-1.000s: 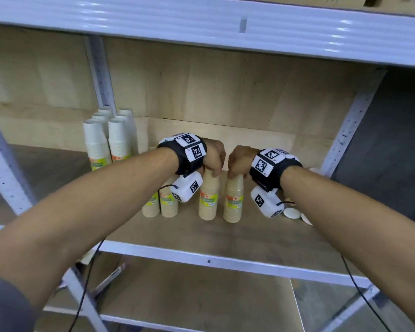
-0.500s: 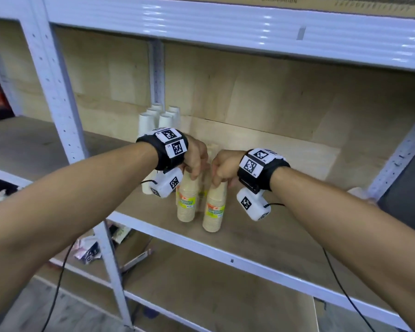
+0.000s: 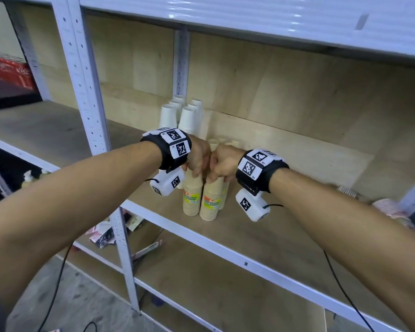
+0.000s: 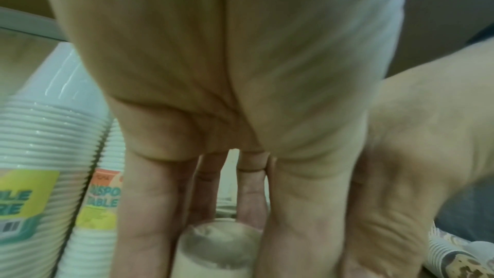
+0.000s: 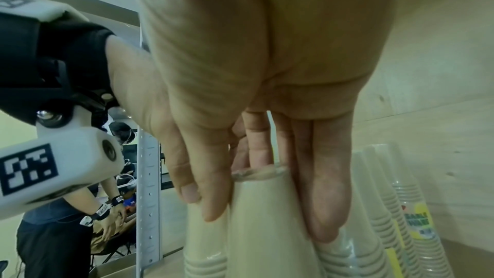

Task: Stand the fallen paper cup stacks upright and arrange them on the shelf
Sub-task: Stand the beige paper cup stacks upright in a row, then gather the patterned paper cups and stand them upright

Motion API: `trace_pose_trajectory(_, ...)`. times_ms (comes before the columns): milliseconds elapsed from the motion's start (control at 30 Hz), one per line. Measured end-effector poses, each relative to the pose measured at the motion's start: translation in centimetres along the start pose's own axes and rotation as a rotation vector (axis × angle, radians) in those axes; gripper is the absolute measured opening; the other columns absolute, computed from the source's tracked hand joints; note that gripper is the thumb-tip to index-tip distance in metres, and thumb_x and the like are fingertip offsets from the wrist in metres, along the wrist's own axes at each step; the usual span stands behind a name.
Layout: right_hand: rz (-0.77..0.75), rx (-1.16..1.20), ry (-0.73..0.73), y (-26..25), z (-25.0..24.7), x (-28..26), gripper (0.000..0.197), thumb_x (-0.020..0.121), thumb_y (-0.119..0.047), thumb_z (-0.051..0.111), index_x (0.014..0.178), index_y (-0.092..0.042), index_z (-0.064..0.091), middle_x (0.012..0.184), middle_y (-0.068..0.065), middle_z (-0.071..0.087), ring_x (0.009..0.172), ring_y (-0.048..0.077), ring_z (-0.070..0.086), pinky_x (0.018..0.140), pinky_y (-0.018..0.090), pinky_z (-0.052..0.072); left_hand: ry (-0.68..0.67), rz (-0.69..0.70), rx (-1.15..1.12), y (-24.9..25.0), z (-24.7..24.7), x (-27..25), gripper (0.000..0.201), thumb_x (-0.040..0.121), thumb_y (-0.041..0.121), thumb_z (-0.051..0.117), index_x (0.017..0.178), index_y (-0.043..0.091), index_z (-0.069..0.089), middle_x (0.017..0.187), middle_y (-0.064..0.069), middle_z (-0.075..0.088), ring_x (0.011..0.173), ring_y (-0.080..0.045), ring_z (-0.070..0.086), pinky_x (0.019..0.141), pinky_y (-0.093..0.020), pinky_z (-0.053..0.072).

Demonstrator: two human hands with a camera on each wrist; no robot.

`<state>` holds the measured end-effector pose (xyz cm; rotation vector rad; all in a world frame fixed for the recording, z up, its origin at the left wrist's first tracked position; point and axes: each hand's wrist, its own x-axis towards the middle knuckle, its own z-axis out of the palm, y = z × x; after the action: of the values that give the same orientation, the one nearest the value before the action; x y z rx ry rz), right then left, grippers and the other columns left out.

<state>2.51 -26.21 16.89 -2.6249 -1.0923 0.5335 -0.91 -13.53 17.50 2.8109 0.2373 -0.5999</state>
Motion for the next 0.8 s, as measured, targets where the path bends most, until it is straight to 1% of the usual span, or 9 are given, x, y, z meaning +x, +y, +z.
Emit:
trace_pose_trajectory(100, -0.012, 0.035, -0.017, 0.2, -0.4, 0.2, 0.027, 0.076, -0.017, 0.082, 0.073, -0.014, 0.056, 0.081, 0.007, 0.064, 0.081, 0.027, 0.067, 0.077, 0.039, 0.059, 0.016, 0.001, -0.001, -0.1, -0.5, -0.1, 0.039, 0.077, 0.008, 0.077, 0.114, 0.003, 0.066, 0.101, -0.014, 0.067, 0.078, -0.020, 0.064, 0.079, -0.035, 0.059)
trace_pose_trajectory(167, -0.010, 0.051, 0.006, 0.5, -0.9, 0.3, 0.028, 0.075, -0.019, 0.083, 0.076, -0.014, 0.056, 0.071, 0.004, 0.063, 0.067, 0.023, 0.065, 0.067, 0.035, 0.058, 0.029, -0.001, 0.003, 0.1, -1.1, -0.2, 0.041, 0.073, 0.011, 0.078, 0.112, 0.006, 0.067, 0.105, -0.016, 0.071, 0.076, -0.020, 0.063, 0.079, -0.036, 0.059)
trace_pose_trajectory(233, -0.005, 0.055, 0.042, 0.8, -1.5, 0.2, 0.027, 0.073, -0.020, 0.083, 0.075, -0.015, 0.057, 0.062, 0.001, 0.061, 0.059, 0.020, 0.061, 0.062, 0.030, 0.055, 0.058, -0.012, 0.027, 0.5, -2.1, -0.3, 0.040, 0.067, 0.011, 0.080, 0.106, 0.009, 0.068, 0.091, -0.012, 0.072, 0.068, -0.019, 0.061, 0.069, -0.031, 0.056)
trace_pose_trajectory(300, 0.006, 0.054, 0.082, 1.2, -2.3, 0.1, 0.025, 0.072, -0.020, 0.084, 0.078, -0.014, 0.060, 0.064, 0.003, 0.061, 0.061, 0.022, 0.063, 0.065, 0.033, 0.057, 0.117, -0.015, 0.041, 1.2, -3.3, -0.3, 0.033, 0.071, 0.011, 0.079, 0.102, 0.010, 0.068, 0.070, -0.004, 0.069, 0.058, -0.017, 0.061, 0.061, -0.026, 0.051)
trace_pose_trajectory(333, 0.011, 0.042, 0.099, 1.5, -2.8, 0.0, 0.024, 0.072, -0.021, 0.083, 0.081, -0.014, 0.062, 0.067, 0.003, 0.063, 0.065, 0.023, 0.065, 0.068, 0.035, 0.059, 0.152, -0.005, 0.041, 1.6, -4.0, -0.3, 0.030, 0.074, 0.012, 0.079, 0.101, 0.010, 0.067, 0.065, -0.002, 0.067, 0.056, -0.017, 0.061, 0.061, -0.026, 0.050)
trace_pose_trajectory(400, 0.030, 0.019, 0.132, 2.6, -3.9, -0.2, 0.023, 0.073, -0.024, 0.082, 0.086, -0.014, 0.066, 0.073, 0.003, 0.066, 0.071, 0.023, 0.069, 0.073, 0.039, 0.060, 0.225, 0.026, 0.037, 2.7, -5.1, 0.2, 0.028, 0.076, 0.013, 0.078, 0.101, 0.012, 0.067, 0.073, -0.003, 0.067, 0.061, -0.018, 0.062, 0.064, -0.028, 0.052)
trace_pose_trajectory(533, 0.128, -0.022, 0.242, 6.3, -6.1, -1.6, 0.024, 0.076, -0.027, 0.080, 0.092, -0.016, 0.066, 0.067, -0.001, 0.064, 0.062, 0.017, 0.063, 0.062, 0.028, 0.052, 0.310, 0.110, -0.006, 6.1, -6.3, 2.1, 0.023, 0.076, 0.017, 0.077, 0.095, 0.021, 0.065, 0.074, -0.001, 0.063, 0.060, -0.015, 0.058, 0.062, -0.027, 0.050)
trace_pose_trajectory(667, 0.286, -0.046, 0.298, 11.2, -7.7, -3.6, 0.029, 0.077, -0.032, 0.079, 0.097, -0.015, 0.067, 0.076, 0.002, 0.067, 0.078, 0.022, 0.070, 0.070, 0.032, 0.055, 0.327, 0.236, -0.001, 10.8, -6.5, 4.2, 0.026, 0.078, 0.026, 0.079, 0.100, 0.025, 0.063, 0.084, 0.002, 0.062, 0.066, -0.015, 0.060, 0.058, -0.024, 0.047)
trace_pose_trajectory(800, 0.431, -0.056, 0.351, 16.4, -8.6, -6.6, 0.034, 0.080, -0.029, 0.078, 0.106, -0.008, 0.070, 0.092, 0.002, 0.065, 0.089, 0.022, 0.066, 0.073, 0.030, 0.051, 0.305, 0.370, 0.000, 16.0, -5.5, 6.4, 0.029, 0.082, 0.032, 0.075, 0.106, 0.024, 0.062, 0.093, 0.001, 0.062, 0.070, -0.015, 0.059, 0.058, -0.023, 0.048)
